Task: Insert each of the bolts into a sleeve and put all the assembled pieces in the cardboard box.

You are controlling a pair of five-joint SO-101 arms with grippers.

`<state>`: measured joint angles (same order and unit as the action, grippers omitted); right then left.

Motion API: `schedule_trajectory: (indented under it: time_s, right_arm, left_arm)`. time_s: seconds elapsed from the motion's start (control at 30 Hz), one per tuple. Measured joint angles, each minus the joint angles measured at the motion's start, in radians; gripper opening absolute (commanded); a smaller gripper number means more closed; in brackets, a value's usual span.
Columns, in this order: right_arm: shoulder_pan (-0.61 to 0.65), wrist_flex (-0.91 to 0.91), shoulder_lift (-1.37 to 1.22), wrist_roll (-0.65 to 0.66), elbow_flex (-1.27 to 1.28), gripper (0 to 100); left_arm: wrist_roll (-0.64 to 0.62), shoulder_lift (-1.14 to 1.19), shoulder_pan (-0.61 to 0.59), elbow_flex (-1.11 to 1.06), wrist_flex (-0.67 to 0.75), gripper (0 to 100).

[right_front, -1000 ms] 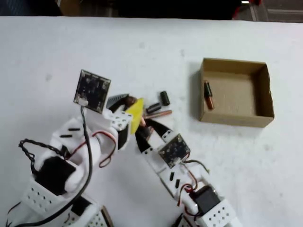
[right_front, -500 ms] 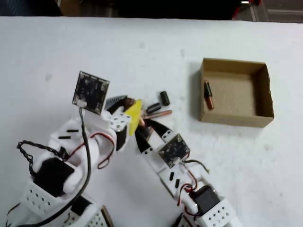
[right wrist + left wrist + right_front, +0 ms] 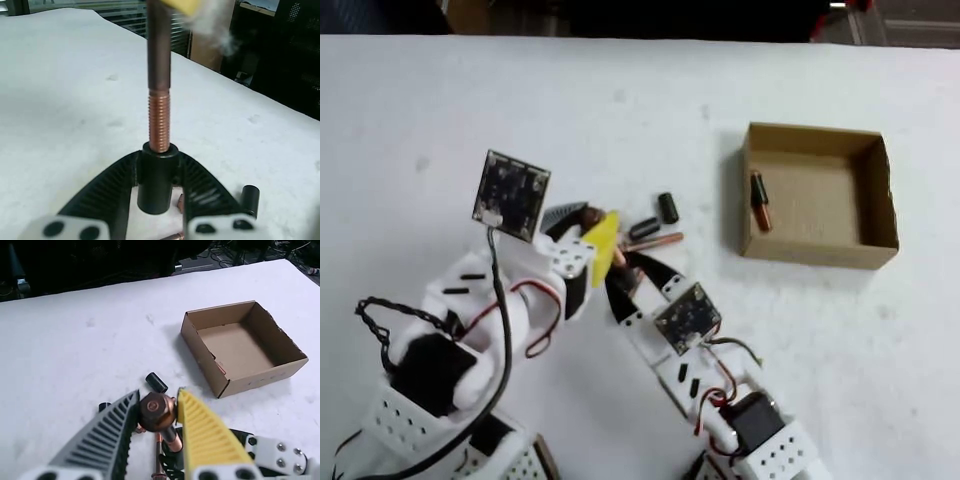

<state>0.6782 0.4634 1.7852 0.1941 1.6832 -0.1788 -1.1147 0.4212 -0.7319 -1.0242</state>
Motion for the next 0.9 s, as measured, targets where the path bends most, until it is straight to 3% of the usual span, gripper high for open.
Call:
schedule_trajectory:
  time_s: [0.9]
  right_arm:
    - [0.003, 0.000, 0.000, 0.005, 0.000, 1.7]
  left_arm:
    - [-0.002, -0.008, -0.038, -0.081, 0.002, 3]
